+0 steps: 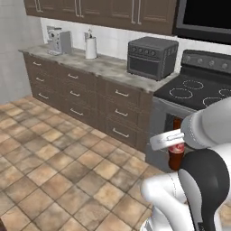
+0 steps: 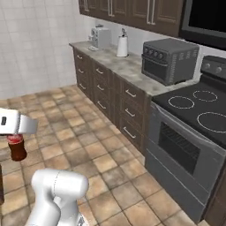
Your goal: Open the fridge, grab two sodas, and place both sodas inside the bowl with ice on the dining counter.
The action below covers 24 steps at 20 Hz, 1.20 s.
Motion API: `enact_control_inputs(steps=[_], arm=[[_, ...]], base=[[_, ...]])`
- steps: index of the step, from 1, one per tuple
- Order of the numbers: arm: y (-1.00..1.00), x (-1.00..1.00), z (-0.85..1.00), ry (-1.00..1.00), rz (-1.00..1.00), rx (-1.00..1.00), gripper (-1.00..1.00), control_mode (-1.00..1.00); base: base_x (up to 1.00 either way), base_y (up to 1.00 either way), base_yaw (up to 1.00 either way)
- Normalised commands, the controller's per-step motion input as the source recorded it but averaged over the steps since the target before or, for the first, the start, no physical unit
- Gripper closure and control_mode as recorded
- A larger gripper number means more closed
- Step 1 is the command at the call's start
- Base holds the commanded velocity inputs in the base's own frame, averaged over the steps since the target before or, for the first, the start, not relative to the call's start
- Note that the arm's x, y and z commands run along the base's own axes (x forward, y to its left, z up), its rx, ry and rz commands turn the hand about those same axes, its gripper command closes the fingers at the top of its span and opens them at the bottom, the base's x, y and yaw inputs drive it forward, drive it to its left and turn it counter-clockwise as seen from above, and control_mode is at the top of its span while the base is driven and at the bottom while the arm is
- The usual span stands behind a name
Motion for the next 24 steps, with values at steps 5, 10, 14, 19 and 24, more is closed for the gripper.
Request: enact_control_inputs(steps=[5, 10, 14, 19, 24], arm=[[0.00, 0.00, 0.00, 0.00, 0.00, 0.00, 1.00, 1.00], [0.00, 0.00, 0.00, 0.00, 0.00, 0.00, 1.00, 1.00], [0.00, 0.00, 0.00, 0.00, 0.00, 0.00, 1.00, 1.00], [0.00, 0.00, 0.00, 0.00, 0.00, 0.00, 1.00, 1.00], [0.00, 0.00, 0.00, 0.00, 0.00, 0.00, 1.00, 1.00]], base=[[1.00, -0.23, 0.40], [1.00, -0.29, 0.40], [1.00, -0.20, 0.43], [1.00, -0.08, 0.47], [1.00, -0.09, 0.48]])
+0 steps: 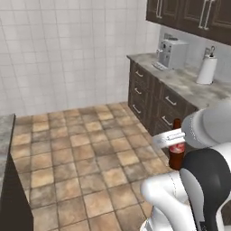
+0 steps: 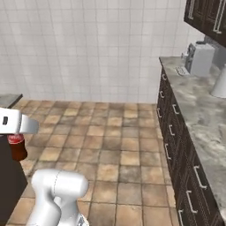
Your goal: Open the fridge, grab two sodas, and place both sodas inside the bowl with ice on the dining counter.
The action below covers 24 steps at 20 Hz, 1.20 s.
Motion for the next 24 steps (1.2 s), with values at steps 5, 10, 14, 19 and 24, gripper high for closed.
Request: enact_control_inputs(steps=[5, 10, 14, 19, 24], arm=[[0.00, 0.00, 0.00, 0.00, 0.00, 0.00, 1.00, 1.00], [0.00, 0.00, 0.00, 0.00, 0.00, 0.00, 1.00, 1.00], [0.00, 0.00, 0.00, 0.00, 0.00, 0.00, 1.00, 1.00], [0.00, 0.00, 0.00, 0.00, 0.00, 0.00, 1.00, 1.00], [0.00, 0.00, 0.00, 0.00, 0.00, 0.00, 1.00, 1.00]], base=[[1.00, -0.10, 0.48], [1.00, -0.14, 0.47], [1.00, -0.20, 0.46], [0.99, -0.37, 0.43], [0.97, -0.41, 0.42]])
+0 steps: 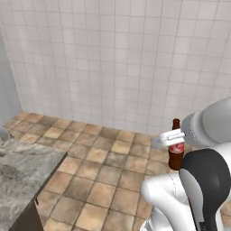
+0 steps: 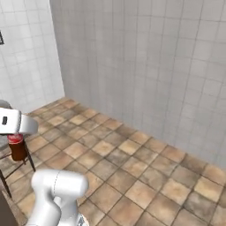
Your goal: Open the fridge, grab two sodas, and place both sodas inside the bowl with ice on the dining counter.
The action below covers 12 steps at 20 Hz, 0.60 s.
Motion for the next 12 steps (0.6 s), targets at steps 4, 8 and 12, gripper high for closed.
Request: enact_control_inputs(steps=[4, 8, 12], arm=[[0.00, 0.00, 0.00, 0.00, 0.00, 0.00, 1.00, 1.00], [0.00, 0.00, 0.00, 0.00, 0.00, 0.00, 1.00, 1.00], [0.00, 0.00, 0.00, 0.00, 0.00, 0.00, 1.00, 1.00]], base=[[0.94, -0.43, 0.42], [0.94, -0.44, 0.42], [0.92, -0.45, 0.42]])
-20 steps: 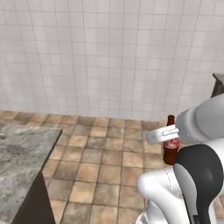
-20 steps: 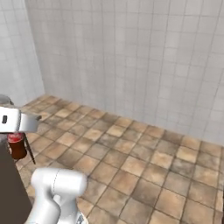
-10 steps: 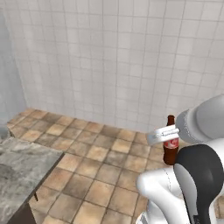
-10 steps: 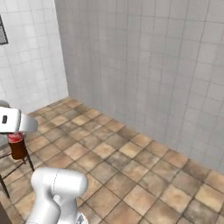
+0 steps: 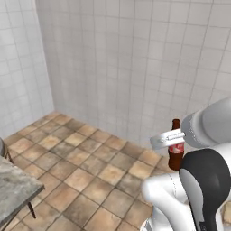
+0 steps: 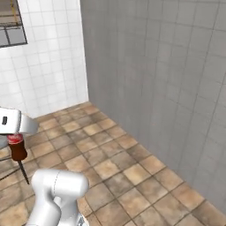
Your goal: Open the fridge, grab two sodas, and place both sodas inside the bowl with ice on the dining counter.
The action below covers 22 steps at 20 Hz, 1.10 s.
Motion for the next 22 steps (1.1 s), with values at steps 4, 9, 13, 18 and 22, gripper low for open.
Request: enact_control_inputs(steps=[4, 9, 13, 18, 22], arm=[[0.00, 0.00, 0.00, 0.00, 0.00, 0.00, 1.00, 1.00], [0.00, 0.00, 0.00, 0.00, 0.00, 0.00, 1.00, 1.00], [0.00, 0.00, 0.00, 0.00, 0.00, 0.00, 1.00, 1.00], [0.00, 0.00, 0.00, 0.00, 0.00, 0.00, 1.00, 1.00], [0.00, 0.00, 0.00, 0.00, 0.00, 0.00, 1.00, 1.00]], base=[[0.92, -0.40, 0.43], [0.96, -0.40, 0.43], [0.97, -0.41, 0.43], [0.95, -0.46, 0.41], [0.96, -0.45, 0.41]])
